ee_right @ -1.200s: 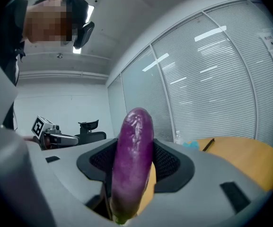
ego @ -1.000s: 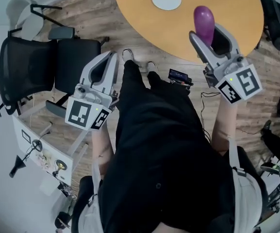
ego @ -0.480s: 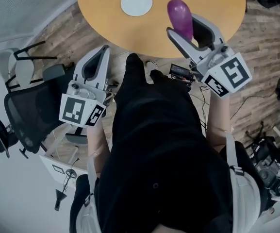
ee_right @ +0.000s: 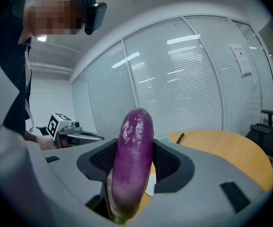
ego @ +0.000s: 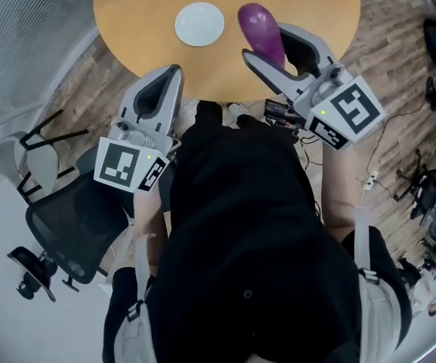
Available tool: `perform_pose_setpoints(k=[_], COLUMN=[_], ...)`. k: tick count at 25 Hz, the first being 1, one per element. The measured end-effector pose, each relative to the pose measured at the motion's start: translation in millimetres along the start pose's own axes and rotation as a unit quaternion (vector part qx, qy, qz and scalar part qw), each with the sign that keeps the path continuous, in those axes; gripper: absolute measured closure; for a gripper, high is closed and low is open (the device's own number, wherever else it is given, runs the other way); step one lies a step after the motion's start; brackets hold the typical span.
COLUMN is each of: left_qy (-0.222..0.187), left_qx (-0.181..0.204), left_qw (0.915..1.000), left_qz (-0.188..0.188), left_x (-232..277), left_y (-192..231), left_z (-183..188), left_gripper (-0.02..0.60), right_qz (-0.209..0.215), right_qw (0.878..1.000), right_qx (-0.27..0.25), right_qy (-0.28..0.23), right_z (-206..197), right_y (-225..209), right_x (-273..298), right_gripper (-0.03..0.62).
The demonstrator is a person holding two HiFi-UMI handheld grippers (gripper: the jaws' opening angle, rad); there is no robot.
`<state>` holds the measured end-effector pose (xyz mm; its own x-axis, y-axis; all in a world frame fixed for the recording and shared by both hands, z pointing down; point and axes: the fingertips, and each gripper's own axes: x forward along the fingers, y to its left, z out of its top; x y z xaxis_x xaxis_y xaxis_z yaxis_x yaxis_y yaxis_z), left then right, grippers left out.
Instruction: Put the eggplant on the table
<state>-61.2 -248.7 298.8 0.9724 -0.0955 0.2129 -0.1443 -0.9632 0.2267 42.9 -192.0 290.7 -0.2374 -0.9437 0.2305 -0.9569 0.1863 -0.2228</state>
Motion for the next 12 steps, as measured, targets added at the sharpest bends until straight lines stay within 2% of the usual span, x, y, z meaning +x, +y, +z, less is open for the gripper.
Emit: perform_pose_setpoints(k=[6,12], left_qy=[-0.003,0.011], left_qx=[-0.006,0.0], left_qw=[0.998,0.9951], left_qz=[-0.062,-0.099], left_x=[13,33], left_y=[35,42], left_z=[-14,-16], left_gripper=[0.571,0.571], right_qz=[-0.034,-0.067], right_qw=[0.999,0.993], right_qx=[0.0,0.019], right_qy=[0.031,0.093], right_z=[-17,-64], right_y=[3,-24], right_x=[48,81], right_gripper=[0.361,0.361])
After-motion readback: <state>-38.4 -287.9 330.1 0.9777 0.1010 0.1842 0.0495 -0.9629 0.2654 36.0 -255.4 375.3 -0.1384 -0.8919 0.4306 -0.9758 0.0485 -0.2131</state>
